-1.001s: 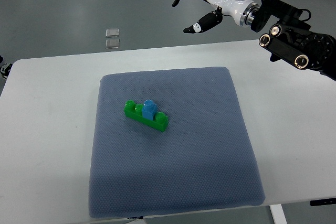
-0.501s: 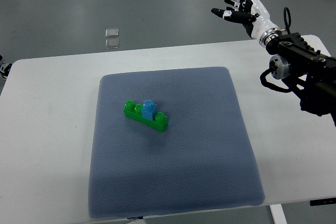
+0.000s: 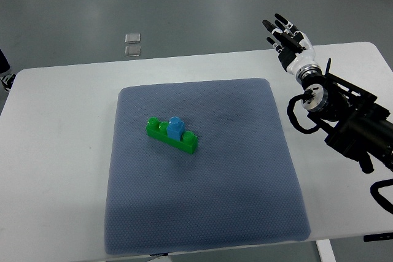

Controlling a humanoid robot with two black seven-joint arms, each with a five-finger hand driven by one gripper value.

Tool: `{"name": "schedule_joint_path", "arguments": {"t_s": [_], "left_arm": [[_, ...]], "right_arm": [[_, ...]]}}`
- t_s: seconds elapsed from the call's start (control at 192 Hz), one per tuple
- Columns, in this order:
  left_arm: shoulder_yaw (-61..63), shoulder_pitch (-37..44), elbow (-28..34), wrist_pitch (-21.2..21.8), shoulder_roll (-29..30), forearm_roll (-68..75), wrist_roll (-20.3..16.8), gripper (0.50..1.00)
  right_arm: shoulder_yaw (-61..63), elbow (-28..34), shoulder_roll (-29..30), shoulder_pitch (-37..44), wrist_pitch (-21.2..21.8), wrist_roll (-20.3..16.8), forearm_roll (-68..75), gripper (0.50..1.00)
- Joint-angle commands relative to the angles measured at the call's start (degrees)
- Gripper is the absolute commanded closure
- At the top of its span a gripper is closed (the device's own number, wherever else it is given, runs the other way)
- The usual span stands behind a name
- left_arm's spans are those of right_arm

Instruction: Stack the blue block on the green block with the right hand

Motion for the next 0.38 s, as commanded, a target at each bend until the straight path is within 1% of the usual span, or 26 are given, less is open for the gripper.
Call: {"name": "schedule_joint_path", "arguments": {"t_s": [0.0, 0.115, 0.375], "left_arm": [[0.0, 0.0, 0.0, 0.0, 0.0, 0.0, 0.0, 0.500], [0.0, 0.0, 0.0, 0.0, 0.0, 0.0, 0.0, 0.500], [0.0, 0.0, 0.0, 0.0, 0.0, 0.0, 0.0, 0.500]], "right_arm": [[0.3, -0.2, 0.1, -0.1, -0.6, 0.2, -0.7, 0.587], [0.0, -0.2, 0.3, -0.2, -1.8, 0.4, -1.1, 0.587], [0.1, -0.1, 0.3, -1.2, -1.8, 0.5, -1.2, 0.587]]}}
